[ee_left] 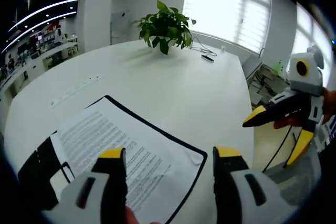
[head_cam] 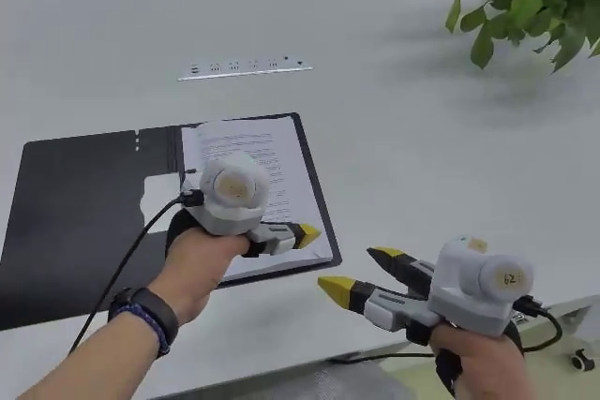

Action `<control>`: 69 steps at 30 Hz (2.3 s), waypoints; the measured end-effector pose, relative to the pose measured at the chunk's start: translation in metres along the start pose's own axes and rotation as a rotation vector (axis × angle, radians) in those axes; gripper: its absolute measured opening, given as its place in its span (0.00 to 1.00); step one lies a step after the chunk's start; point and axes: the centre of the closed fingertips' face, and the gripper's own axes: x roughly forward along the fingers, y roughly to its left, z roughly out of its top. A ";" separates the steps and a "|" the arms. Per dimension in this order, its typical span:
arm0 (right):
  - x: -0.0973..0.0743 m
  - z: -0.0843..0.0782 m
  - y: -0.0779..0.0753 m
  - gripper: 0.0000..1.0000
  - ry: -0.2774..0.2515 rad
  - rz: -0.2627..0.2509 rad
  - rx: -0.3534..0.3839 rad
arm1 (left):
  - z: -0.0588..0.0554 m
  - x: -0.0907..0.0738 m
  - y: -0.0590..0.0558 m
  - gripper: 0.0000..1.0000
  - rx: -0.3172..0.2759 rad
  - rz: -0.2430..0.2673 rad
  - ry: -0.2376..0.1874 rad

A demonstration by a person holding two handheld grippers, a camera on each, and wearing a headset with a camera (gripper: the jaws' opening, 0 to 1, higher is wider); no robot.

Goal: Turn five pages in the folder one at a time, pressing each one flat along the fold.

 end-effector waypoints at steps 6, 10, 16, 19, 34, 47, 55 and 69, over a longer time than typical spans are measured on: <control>0.002 -0.002 -0.002 0.60 0.018 0.003 0.005 | -0.021 0.019 -0.003 0.67 0.058 0.015 0.068; 0.006 0.001 -0.003 0.60 0.020 0.006 0.010 | -0.034 0.029 0.005 0.67 0.029 0.052 0.103; 0.009 0.000 -0.005 0.60 0.027 0.012 0.016 | -0.045 0.040 0.010 0.70 0.027 0.108 0.136; 0.010 -0.002 -0.006 0.59 0.037 0.015 0.015 | -0.050 0.043 0.010 0.70 0.043 0.126 0.141; 0.036 -0.003 -0.010 0.57 0.037 0.051 0.038 | -0.052 0.036 0.016 0.63 0.011 0.142 0.106; 0.073 0.012 -0.024 0.54 0.003 0.081 0.089 | -0.054 0.029 0.019 0.53 -0.041 0.159 0.078; 0.103 0.029 -0.046 0.52 -0.059 0.067 0.172 | -0.055 0.028 0.020 0.52 -0.046 0.162 0.078; 0.122 0.025 -0.047 0.41 -0.110 0.091 0.297 | -0.067 0.013 0.017 0.49 -0.105 0.187 0.073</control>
